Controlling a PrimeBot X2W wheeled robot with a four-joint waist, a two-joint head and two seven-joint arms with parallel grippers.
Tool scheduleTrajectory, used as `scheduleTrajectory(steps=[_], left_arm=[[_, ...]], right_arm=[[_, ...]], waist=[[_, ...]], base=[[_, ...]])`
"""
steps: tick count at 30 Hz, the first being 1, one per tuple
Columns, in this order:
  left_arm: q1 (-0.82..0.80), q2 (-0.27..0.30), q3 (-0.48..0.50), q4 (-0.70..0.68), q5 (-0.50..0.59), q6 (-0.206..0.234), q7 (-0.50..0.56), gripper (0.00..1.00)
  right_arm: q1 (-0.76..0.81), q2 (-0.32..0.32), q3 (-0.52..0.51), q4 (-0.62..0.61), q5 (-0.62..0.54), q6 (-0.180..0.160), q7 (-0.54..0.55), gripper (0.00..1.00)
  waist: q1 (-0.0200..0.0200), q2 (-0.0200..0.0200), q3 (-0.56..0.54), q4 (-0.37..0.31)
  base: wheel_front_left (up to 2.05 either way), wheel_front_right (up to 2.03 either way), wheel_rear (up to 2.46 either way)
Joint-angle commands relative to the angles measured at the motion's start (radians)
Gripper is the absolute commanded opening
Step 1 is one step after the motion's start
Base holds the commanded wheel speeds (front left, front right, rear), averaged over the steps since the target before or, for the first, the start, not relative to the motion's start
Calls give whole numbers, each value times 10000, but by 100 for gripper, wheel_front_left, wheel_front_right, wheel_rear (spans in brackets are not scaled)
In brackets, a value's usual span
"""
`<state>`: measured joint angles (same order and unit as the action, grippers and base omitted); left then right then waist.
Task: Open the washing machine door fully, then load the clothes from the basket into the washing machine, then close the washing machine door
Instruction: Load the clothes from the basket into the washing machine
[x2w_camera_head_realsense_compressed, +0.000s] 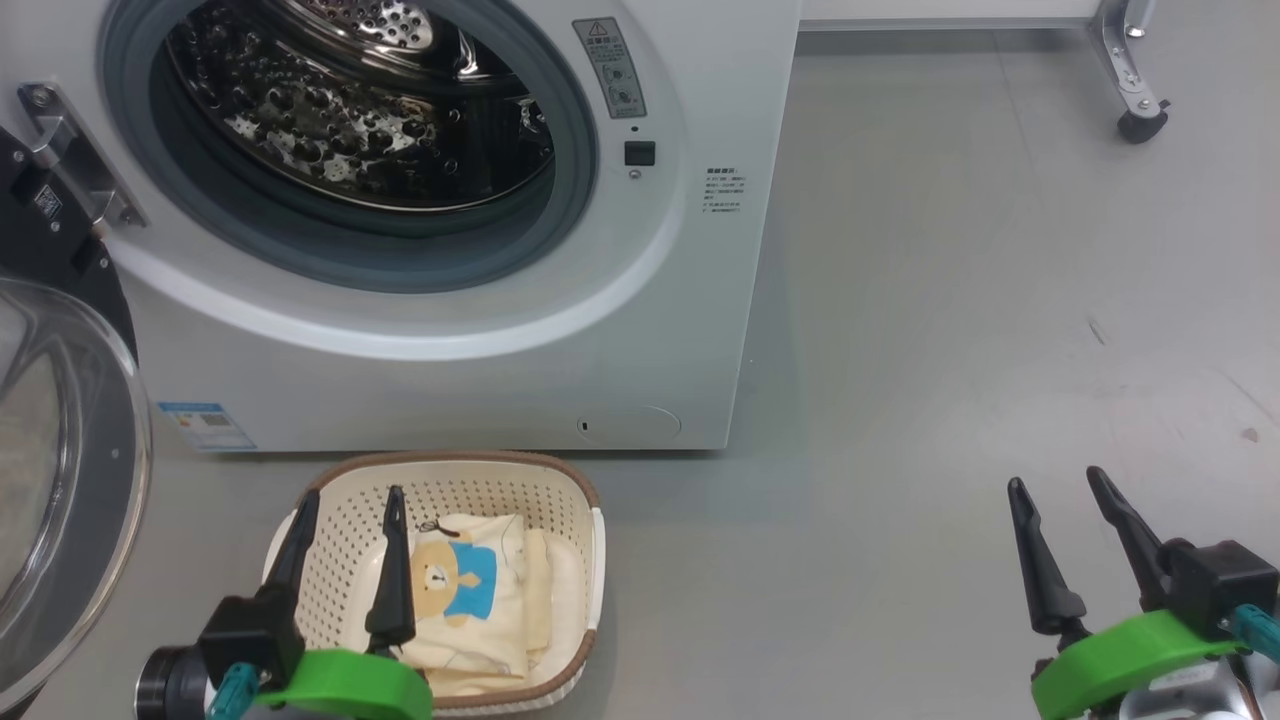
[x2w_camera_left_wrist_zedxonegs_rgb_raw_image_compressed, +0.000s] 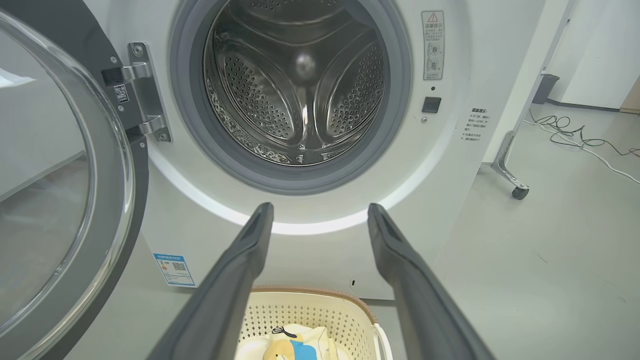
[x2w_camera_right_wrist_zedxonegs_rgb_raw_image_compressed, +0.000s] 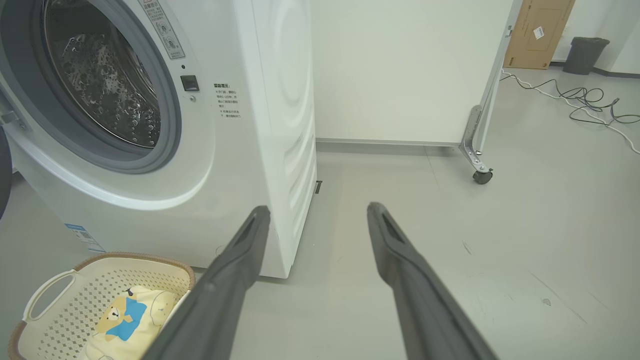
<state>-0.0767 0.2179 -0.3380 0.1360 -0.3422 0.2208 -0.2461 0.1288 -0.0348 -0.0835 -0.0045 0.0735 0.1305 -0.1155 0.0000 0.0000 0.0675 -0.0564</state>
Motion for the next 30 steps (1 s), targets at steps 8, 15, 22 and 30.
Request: scheduleTrajectory(steps=[8, 15, 22, 30], left_arm=[[-387, 214, 258, -254, 22, 67, -95, 100], [-541, 153, 199, -132, 37, 44, -111, 100], [-1328, 42, -40, 1047, -226, -527, 104, 100], [-3276, -413, -220, 4337, -796, -1420, 827, 100]], right_arm=[[-492, -154, 268, -286, 4, 2, -103, 100], [-543, -154, 302, -333, 9, 2, -100, 100], [-844, -154, 407, -457, -39, 2, -44, 100], [-1564, -159, 448, -652, -99, 2, -98, 100]], waist=[[0, 0, 67, 7], [0, 0, 282, 36], [0, 0, 1010, 13], [0, 0, 2445, -168]], base=[[0, 0, 0], [0, 0, 0], [0, 0, 0], [0, 0, 0]])
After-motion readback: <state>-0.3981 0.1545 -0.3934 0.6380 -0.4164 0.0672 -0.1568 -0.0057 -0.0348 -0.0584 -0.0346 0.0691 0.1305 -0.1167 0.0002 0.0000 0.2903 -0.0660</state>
